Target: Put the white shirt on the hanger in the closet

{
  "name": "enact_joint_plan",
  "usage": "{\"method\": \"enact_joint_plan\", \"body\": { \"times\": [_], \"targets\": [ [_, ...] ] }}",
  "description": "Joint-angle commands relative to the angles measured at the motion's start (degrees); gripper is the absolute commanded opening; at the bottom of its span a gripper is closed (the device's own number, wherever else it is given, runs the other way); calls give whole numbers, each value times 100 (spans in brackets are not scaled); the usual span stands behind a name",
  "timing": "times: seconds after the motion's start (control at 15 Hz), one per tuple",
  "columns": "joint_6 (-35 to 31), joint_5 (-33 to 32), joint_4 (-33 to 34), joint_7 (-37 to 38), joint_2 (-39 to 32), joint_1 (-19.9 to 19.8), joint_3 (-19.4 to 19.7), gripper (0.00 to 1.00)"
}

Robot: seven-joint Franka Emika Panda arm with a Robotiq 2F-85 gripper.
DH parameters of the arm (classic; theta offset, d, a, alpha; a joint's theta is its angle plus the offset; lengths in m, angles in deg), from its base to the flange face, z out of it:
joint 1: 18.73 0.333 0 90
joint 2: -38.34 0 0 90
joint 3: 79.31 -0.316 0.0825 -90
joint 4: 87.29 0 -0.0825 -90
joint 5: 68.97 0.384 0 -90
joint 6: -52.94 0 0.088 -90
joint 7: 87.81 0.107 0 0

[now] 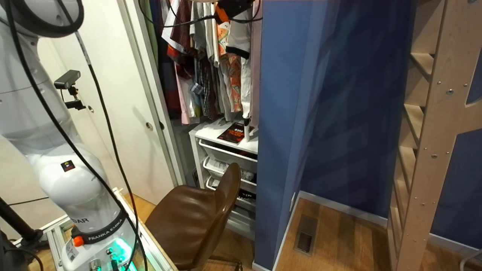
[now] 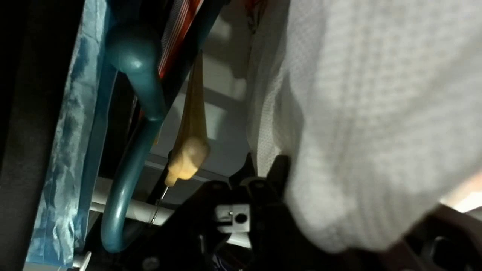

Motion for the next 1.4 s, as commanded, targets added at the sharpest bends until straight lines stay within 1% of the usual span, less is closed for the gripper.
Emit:
{"method": "enact_joint_plan", "body": {
  "times": [0.0, 0.6, 1.33],
  "targets": [
    [-231, 142, 793, -82, -421, 57, -60, 4],
    [-525, -3, 1904, -72, -1173, 219, -193, 4],
    [-837, -575, 3048, 215, -2098, 544, -163, 4]
  ]
}}
